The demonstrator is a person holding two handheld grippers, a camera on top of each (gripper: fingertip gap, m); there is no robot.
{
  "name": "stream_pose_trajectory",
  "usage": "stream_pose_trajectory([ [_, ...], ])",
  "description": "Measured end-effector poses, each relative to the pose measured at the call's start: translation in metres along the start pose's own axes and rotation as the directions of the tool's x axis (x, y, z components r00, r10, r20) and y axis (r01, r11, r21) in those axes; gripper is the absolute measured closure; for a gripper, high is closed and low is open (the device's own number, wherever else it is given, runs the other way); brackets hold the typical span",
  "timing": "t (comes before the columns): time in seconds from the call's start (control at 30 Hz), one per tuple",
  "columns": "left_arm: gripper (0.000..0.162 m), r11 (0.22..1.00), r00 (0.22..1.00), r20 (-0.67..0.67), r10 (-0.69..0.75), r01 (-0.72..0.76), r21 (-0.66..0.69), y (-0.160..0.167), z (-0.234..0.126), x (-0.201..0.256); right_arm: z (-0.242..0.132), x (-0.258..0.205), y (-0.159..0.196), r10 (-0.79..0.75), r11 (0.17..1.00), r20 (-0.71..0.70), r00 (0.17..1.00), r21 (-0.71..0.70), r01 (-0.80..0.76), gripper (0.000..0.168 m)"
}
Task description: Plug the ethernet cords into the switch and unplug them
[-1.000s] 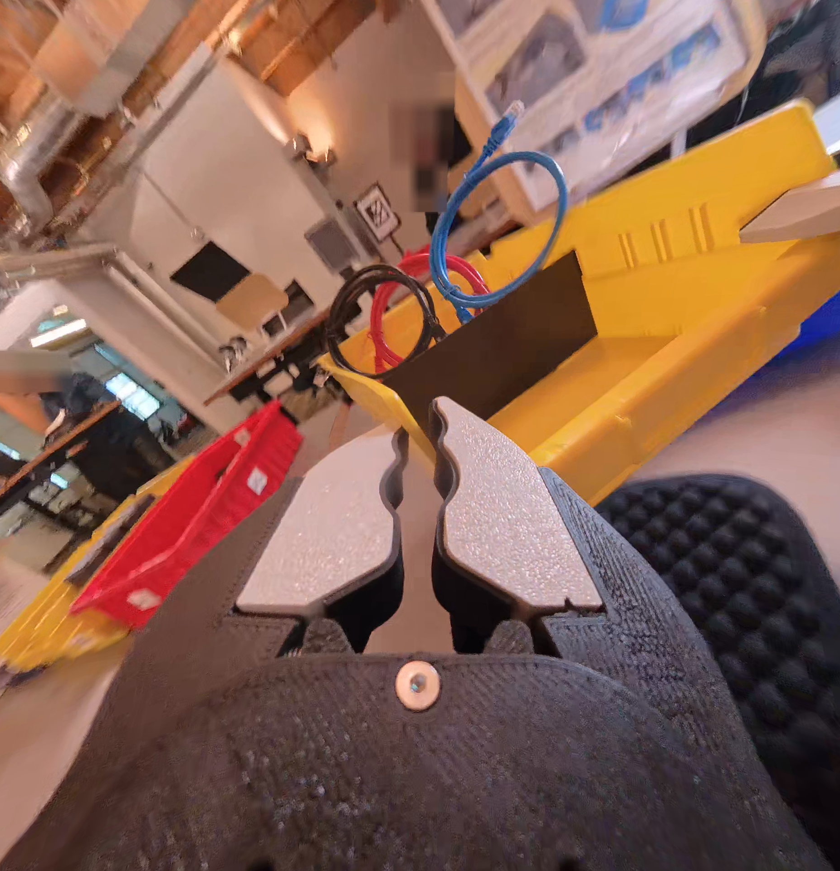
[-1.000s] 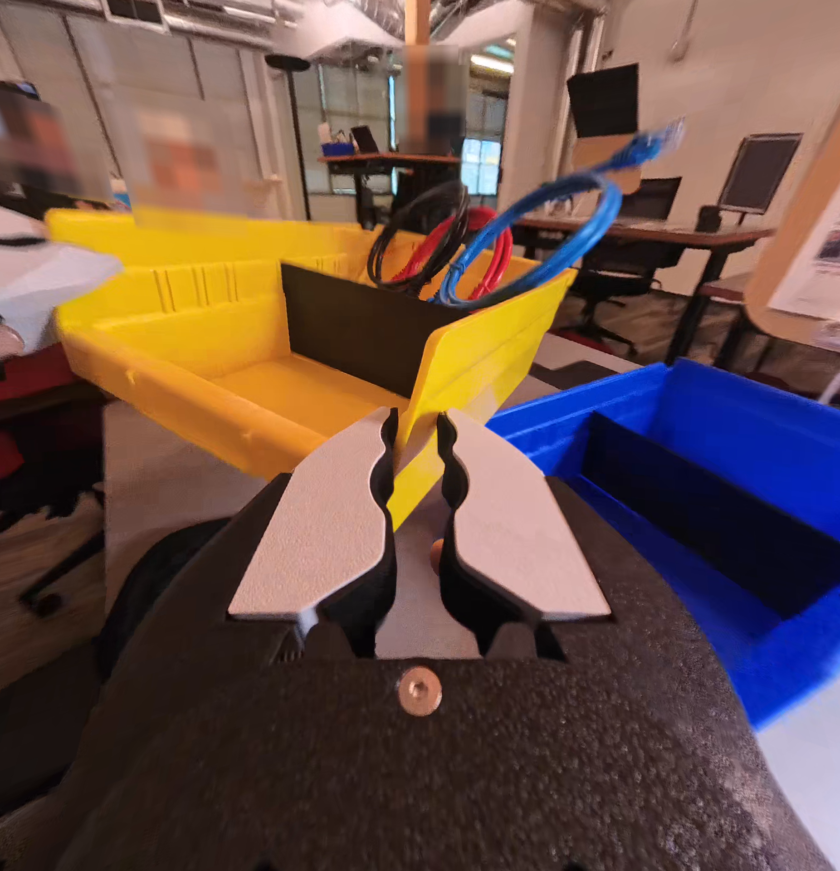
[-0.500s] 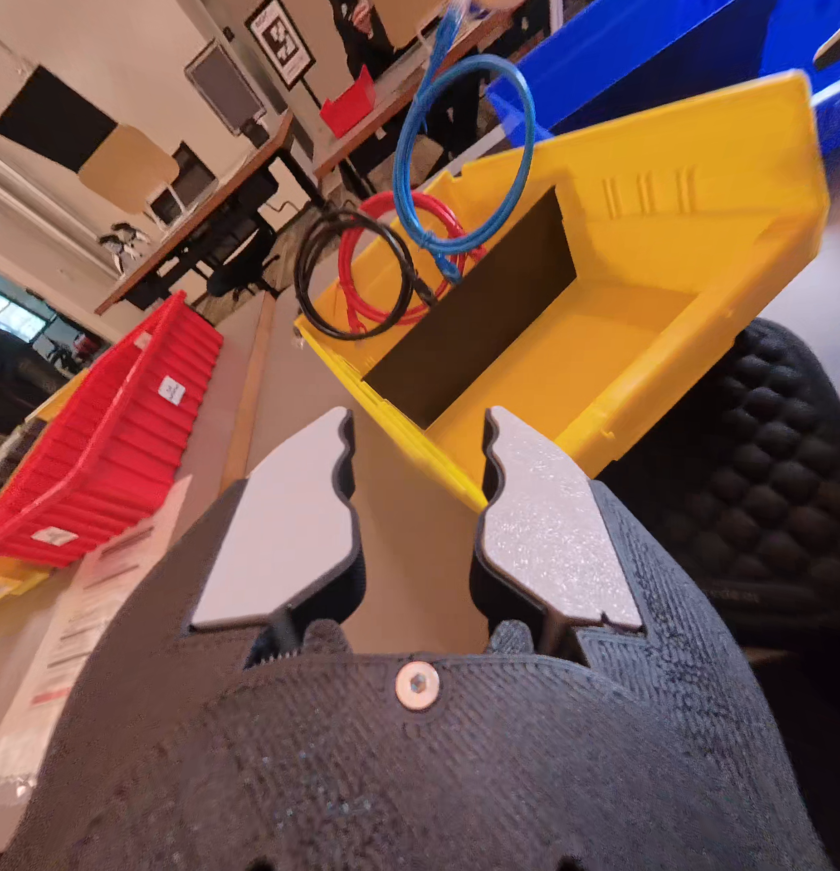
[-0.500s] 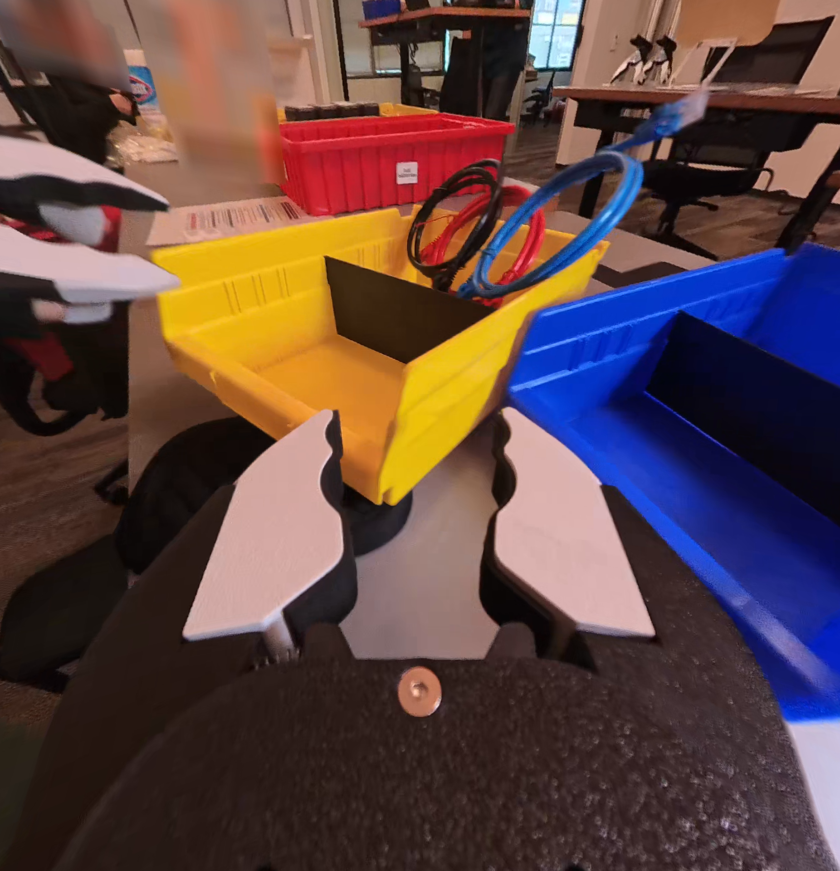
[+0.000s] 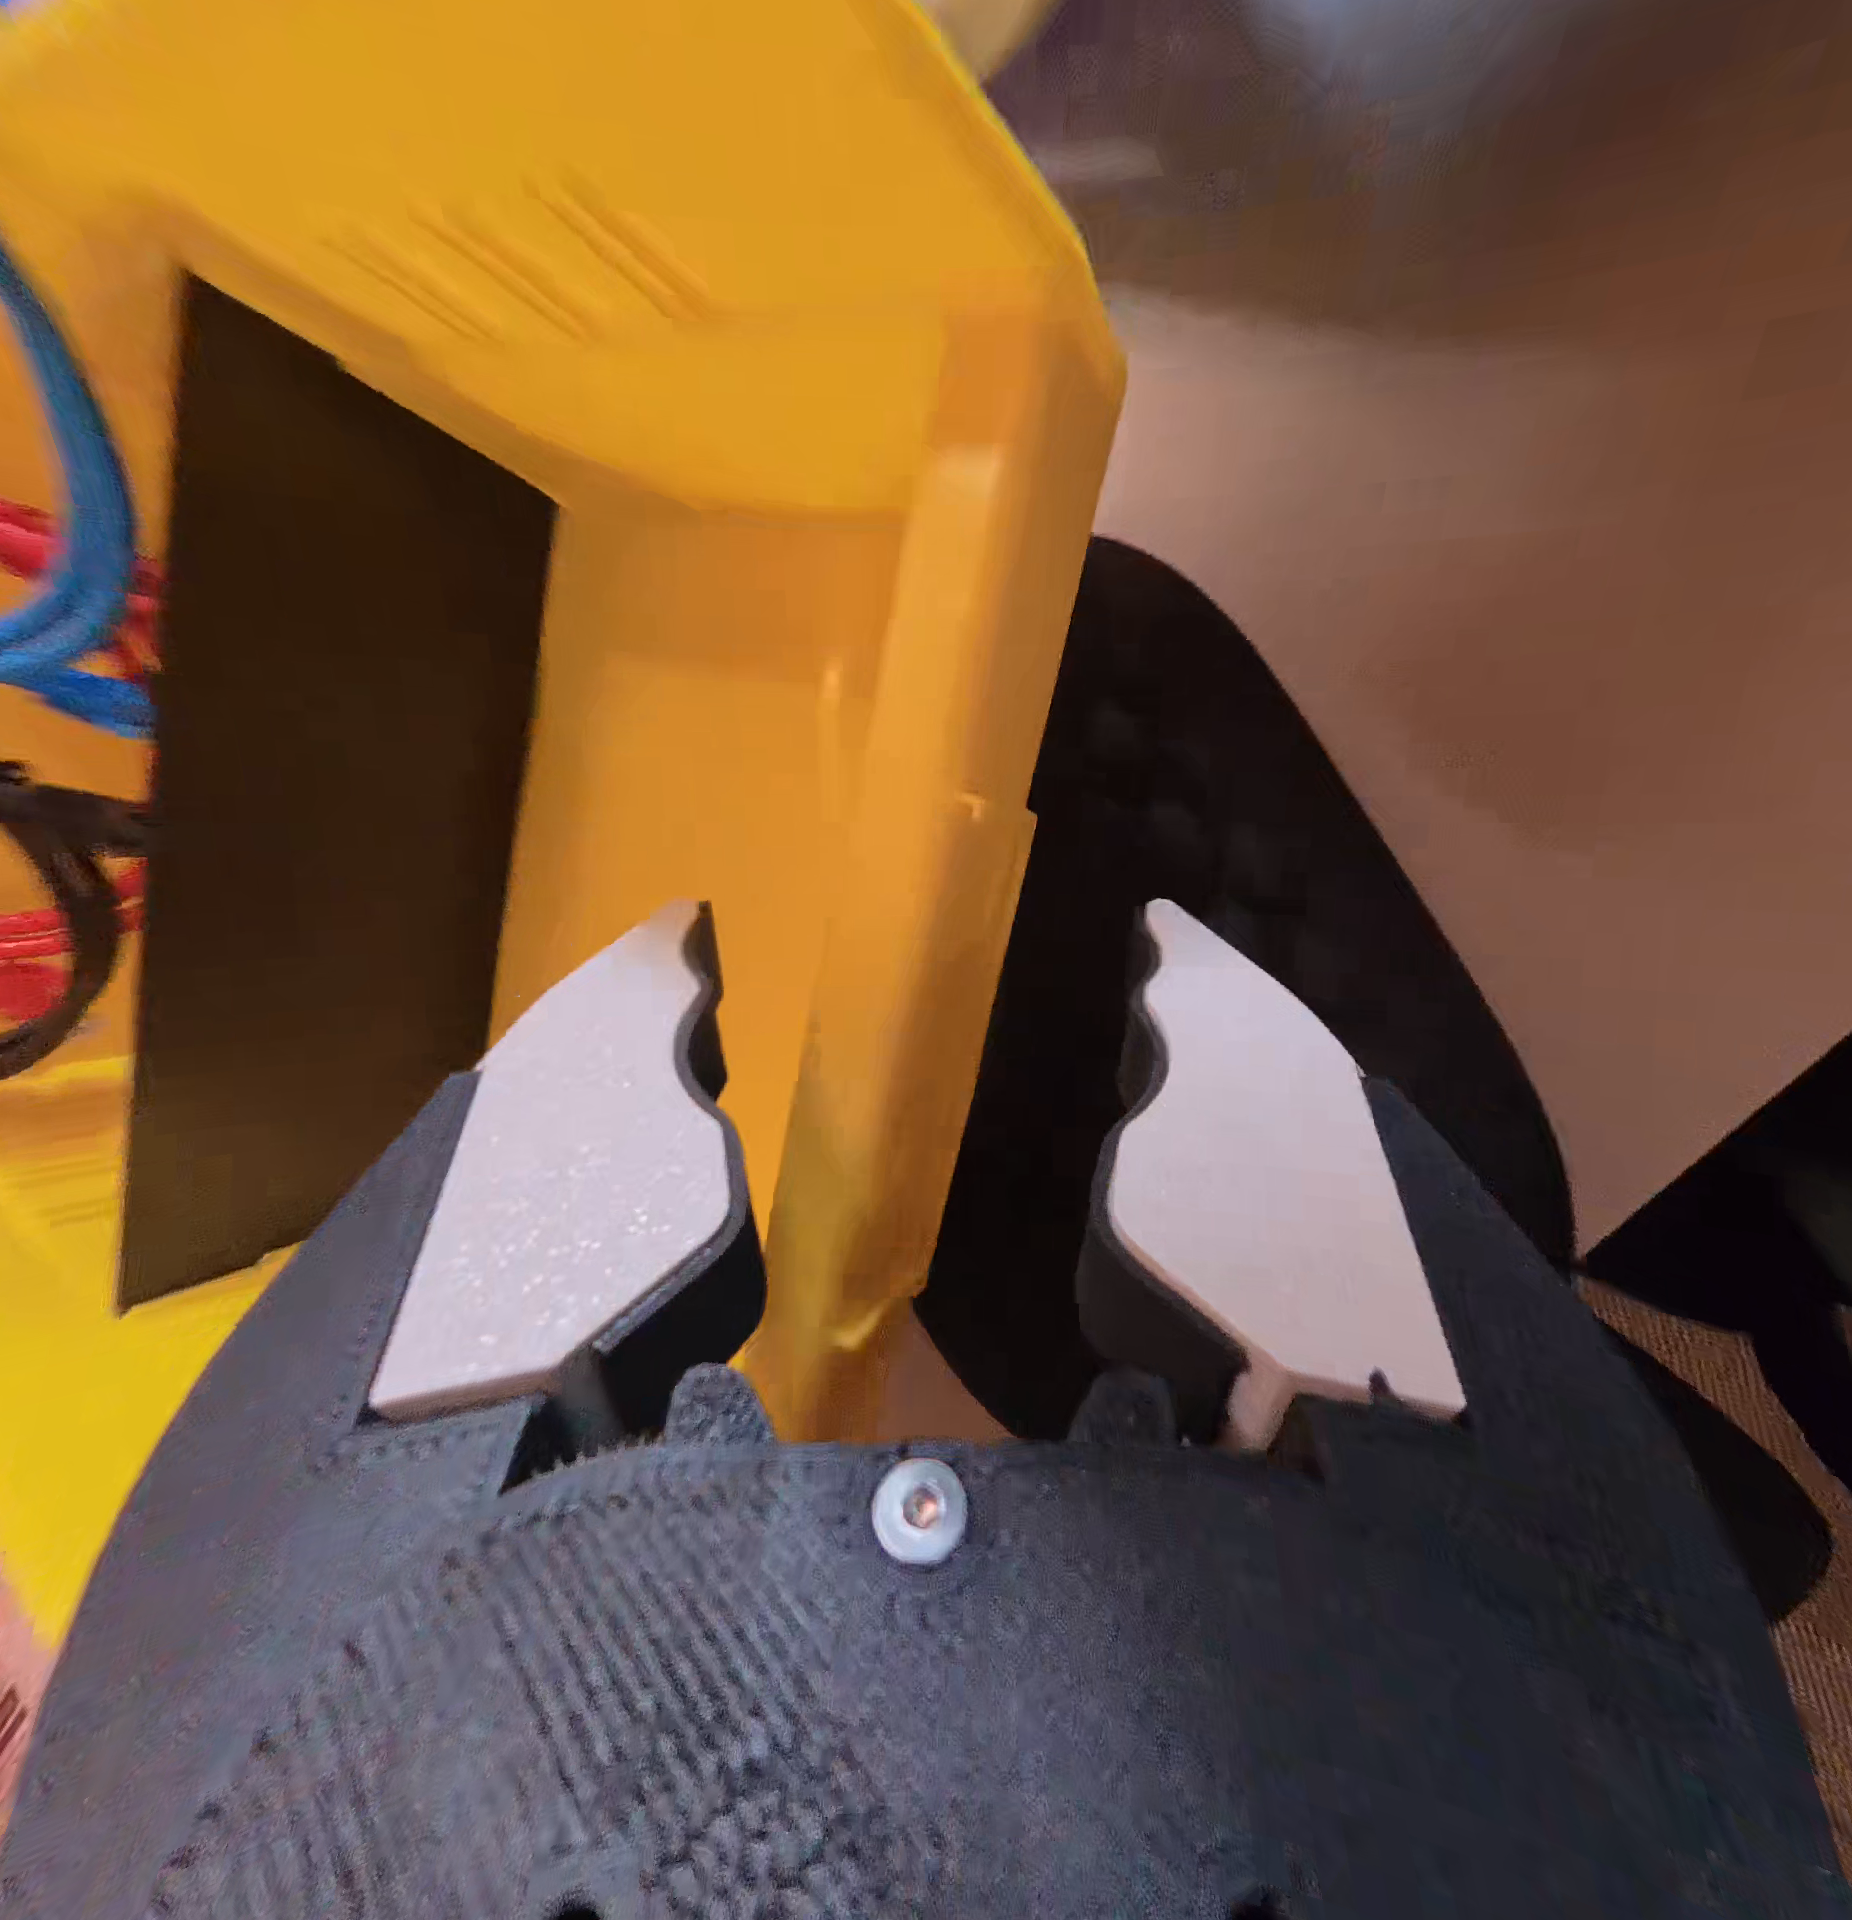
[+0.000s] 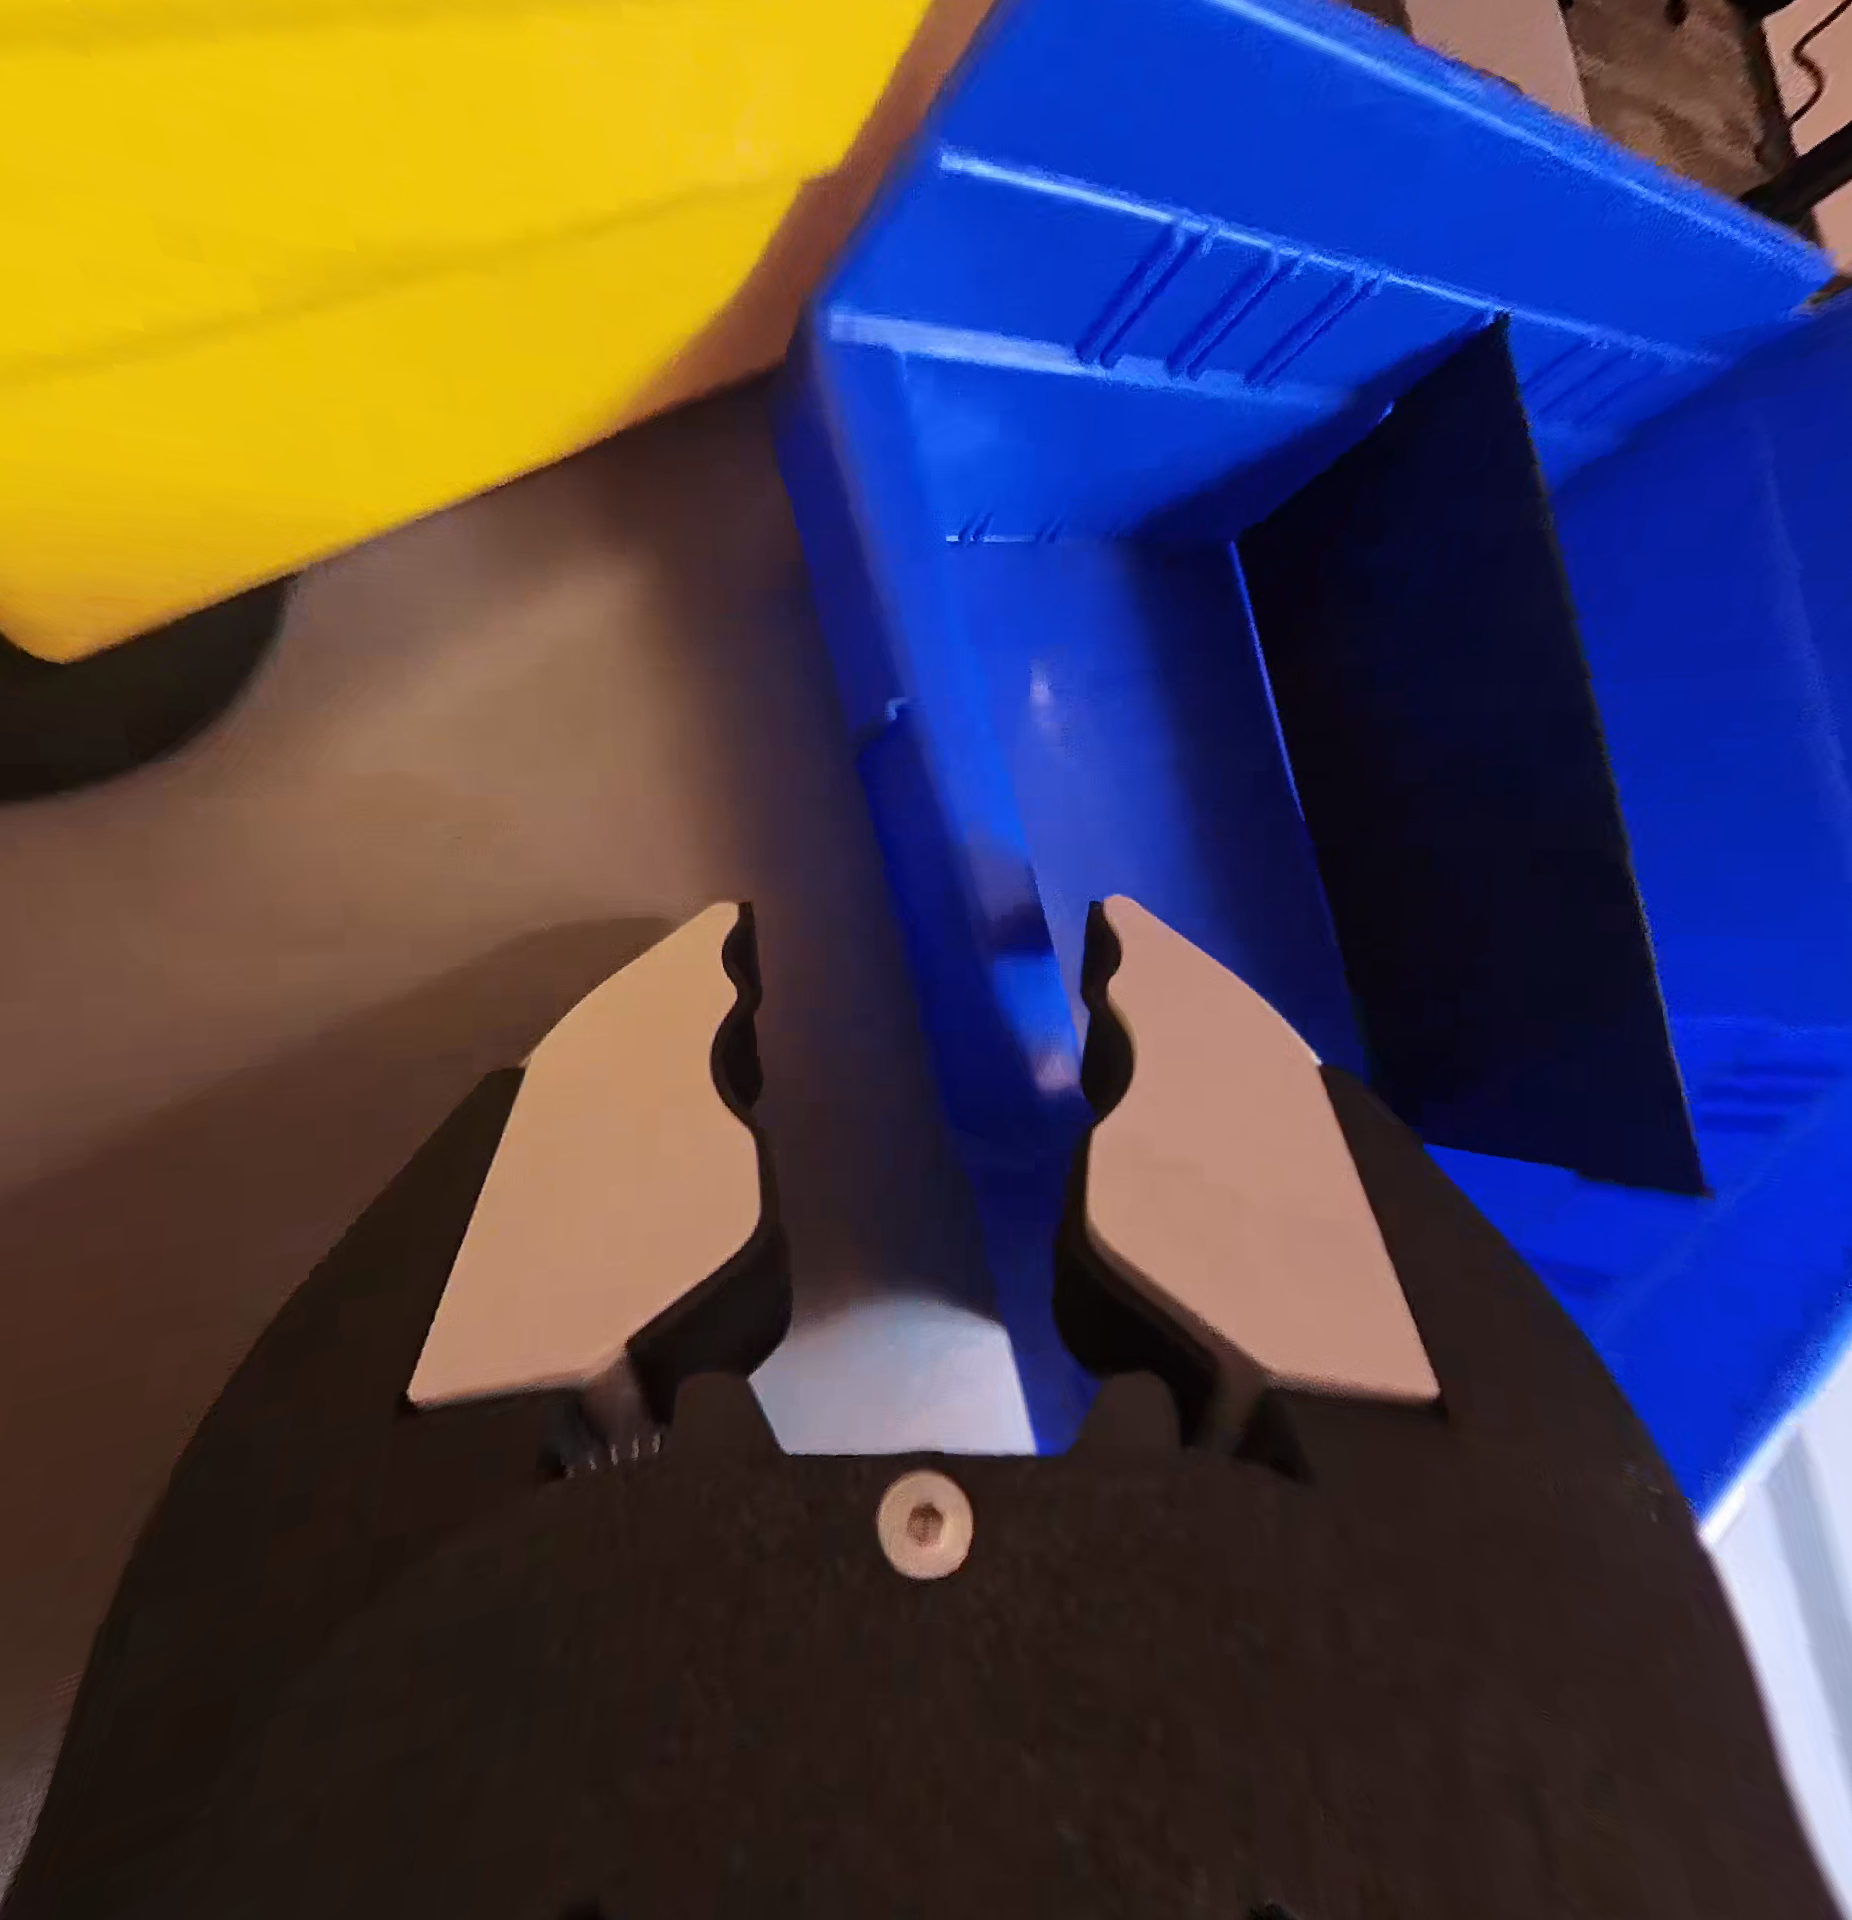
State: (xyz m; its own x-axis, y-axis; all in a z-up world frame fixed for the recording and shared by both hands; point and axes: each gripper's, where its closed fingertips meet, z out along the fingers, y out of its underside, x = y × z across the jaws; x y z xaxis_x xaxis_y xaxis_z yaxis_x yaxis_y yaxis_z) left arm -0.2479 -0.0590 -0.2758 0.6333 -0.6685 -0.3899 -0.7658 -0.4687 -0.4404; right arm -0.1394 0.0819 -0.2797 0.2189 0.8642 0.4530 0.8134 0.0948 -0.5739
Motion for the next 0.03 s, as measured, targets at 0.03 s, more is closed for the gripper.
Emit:
stream_pose_trajectory([
  [0.03, 0.094, 1.000, 1.000, -0.031, 0.005, -0.005, -0.005, 0.0011, 0.0066, 0.0020, 0.0030, 0.0030, 0.0033, -0.038, 0.999, -0.013, 0.999, -0.032, 0.038, 0.110],
])
